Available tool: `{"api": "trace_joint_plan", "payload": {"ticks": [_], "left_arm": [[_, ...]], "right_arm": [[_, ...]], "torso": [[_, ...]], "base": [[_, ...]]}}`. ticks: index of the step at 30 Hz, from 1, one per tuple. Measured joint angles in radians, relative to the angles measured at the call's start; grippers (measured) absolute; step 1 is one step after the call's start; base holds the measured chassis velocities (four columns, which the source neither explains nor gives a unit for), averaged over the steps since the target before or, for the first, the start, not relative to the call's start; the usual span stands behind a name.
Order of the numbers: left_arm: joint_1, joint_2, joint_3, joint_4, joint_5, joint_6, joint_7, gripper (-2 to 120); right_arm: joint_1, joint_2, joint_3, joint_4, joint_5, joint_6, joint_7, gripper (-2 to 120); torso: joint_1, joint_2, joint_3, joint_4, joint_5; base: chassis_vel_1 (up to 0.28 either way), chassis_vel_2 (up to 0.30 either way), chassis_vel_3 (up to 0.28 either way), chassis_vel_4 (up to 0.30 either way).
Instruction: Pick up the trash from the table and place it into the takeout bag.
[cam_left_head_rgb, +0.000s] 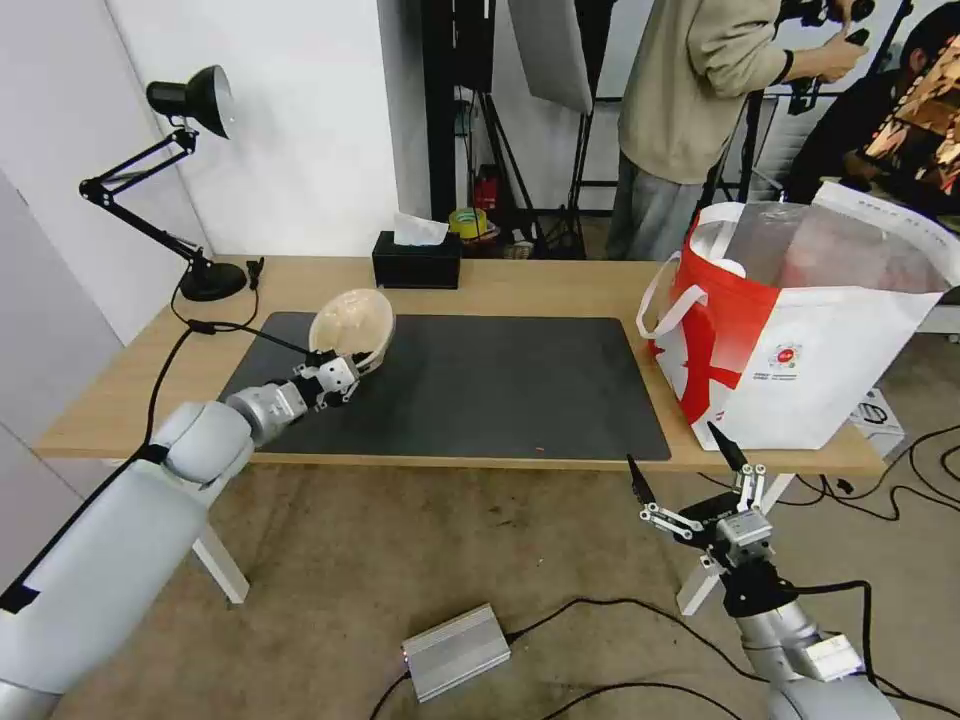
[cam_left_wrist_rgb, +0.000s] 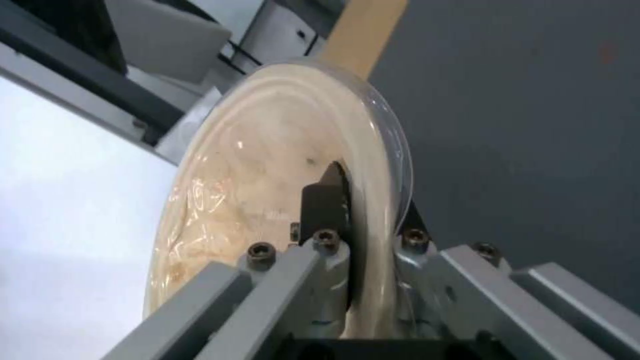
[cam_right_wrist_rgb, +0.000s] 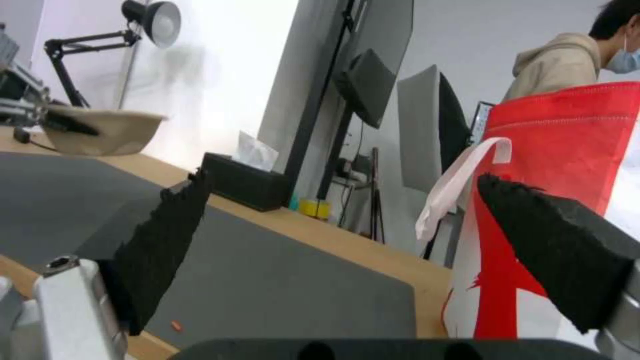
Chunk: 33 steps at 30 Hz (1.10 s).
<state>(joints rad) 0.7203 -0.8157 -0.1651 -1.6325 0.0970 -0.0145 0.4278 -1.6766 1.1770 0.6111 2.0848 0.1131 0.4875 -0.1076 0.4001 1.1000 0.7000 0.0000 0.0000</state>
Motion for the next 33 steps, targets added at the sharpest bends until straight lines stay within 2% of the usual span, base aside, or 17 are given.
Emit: {"api": "trace_joint_plan", "payload": {"ticks": [9,15,22,27,33], "left_arm": [[-0.049,-0.003,0.053,-0.045,-0.048,0.0,-0.046,1],[-0.124,-0.032,0.131,-0.046,-0.082,-0.011,-0.081,1],[-0.231,-0.106,0.229,-0.02,-0.088,-0.015,-0.108,1],[-0.288,-0.134,0.271,0.003,-0.088,-0.022,-0.114,1],[-0.413,-0.2,0.358,0.077,-0.083,-0.043,-0.135,1]], "right_arm": [[0.0,0.0,0.0,0.0,0.0,0.0,0.0,100],[0.0,0.0,0.0,0.0,0.0,0.0,0.0,100],[0.0,0.0,0.0,0.0,0.0,0.0,0.0,100],[0.0,0.0,0.0,0.0,0.0,0.0,0.0,100],[0.0,0.0,0.0,0.0,0.0,0.0,0.0,100]], "torso": [[0.0,0.0,0.0,0.0,0.0],[0.0,0.0,0.0,-0.0001,0.0003],[0.0,0.0,0.0,-0.0001,0.0002],[0.0,0.0,0.0,0.0,0.0],[0.0,0.0,0.0,-0.0002,0.0003]], "base": [[0.0,0.0,0.0,0.0],[0.0,0.0,0.0,0.0],[0.0,0.0,0.0,0.0],[0.0,0.0,0.0,0.0],[0.0,0.0,0.0,0.0]]}}
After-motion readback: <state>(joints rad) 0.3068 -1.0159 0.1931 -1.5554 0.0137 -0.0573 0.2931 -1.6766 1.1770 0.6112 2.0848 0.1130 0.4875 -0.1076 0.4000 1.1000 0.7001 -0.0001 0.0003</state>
